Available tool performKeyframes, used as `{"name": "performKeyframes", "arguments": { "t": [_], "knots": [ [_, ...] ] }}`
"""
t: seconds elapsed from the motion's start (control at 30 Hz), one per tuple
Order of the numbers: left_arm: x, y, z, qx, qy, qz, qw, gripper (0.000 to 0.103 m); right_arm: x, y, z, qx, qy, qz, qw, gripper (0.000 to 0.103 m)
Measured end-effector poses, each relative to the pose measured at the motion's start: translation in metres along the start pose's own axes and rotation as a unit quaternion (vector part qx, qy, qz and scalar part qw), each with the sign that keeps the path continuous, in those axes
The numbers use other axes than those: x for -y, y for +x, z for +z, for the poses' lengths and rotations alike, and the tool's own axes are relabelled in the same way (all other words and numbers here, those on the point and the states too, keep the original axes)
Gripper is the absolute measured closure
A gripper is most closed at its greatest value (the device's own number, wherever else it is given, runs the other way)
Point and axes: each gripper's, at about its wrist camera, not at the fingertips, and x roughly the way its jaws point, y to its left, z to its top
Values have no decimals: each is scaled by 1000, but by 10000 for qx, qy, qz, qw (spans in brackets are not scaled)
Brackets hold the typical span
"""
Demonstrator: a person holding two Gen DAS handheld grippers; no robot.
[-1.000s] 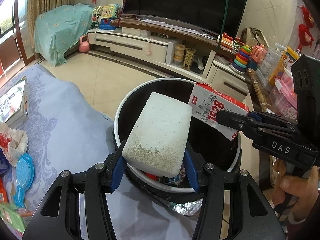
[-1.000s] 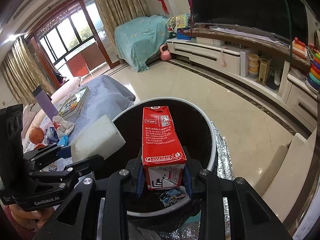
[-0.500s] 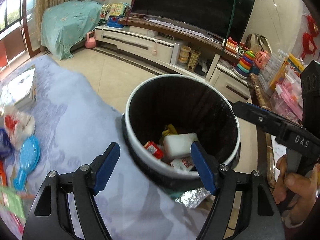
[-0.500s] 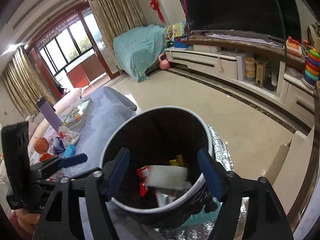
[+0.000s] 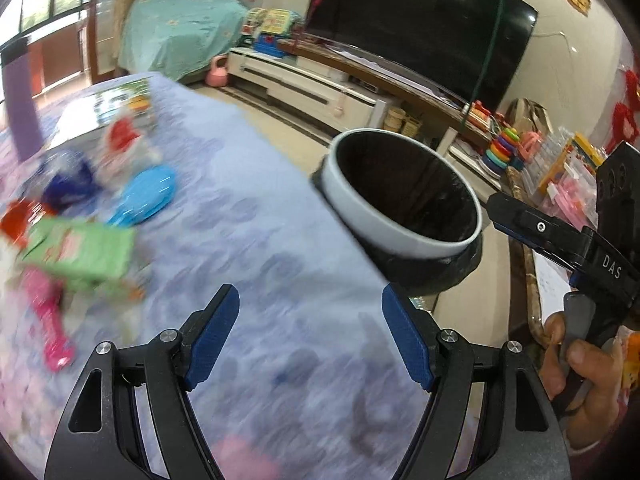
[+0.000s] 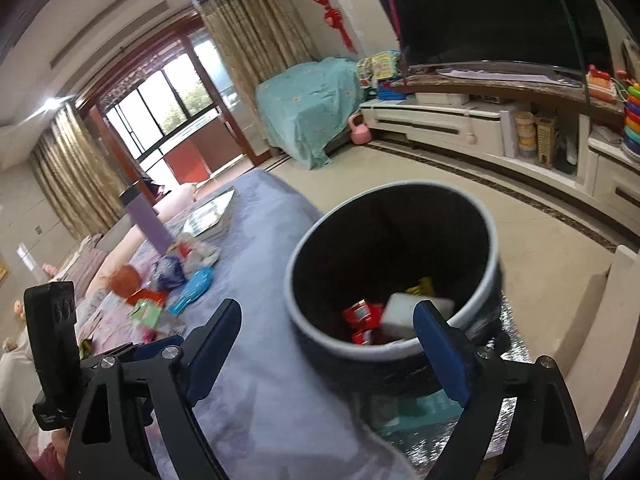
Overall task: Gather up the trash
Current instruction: 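Move both open tools back toward the green carton and pink brush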
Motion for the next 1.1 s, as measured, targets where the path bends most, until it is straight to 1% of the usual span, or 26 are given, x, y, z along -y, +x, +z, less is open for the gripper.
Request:
{"name": "performKeyframes", "arguments": {
  "t": [0.13,0.27,0.4,0.67,0.77,0.87,1.03,1.1],
  "knots": [
    [-25,-18,-17,83,-273,143,9995,27,-17,3,-11,-23,-44,180,9998,13],
    [-52,-33,-32,123,-563,285,9979,27,-33,11,-20,-173,-90,337,9992,13],
    [-71,-46,-43,186,-735,425,9962,27,-49,19,-30,-309,-189,466,9983,13],
    [-114,-65,-63,251,-1119,750,9906,27,-83,35,-44,-540,-567,779,9939,13],
    [-130,-65,-65,222,-1296,854,9876,27,-93,41,-46,-604,-740,847,9918,13],
    [-141,-60,-61,220,-1399,935,9855,27,-96,46,-45,-645,-753,888,9911,13],
    [-148,-44,-46,201,-1305,1117,9849,27,-102,51,-46,-660,-770,915,9906,13],
    [-151,-32,-41,78,-1223,1166,9856,29,-105,54,-45,-672,-786,929,9903,13]
  ]
}}
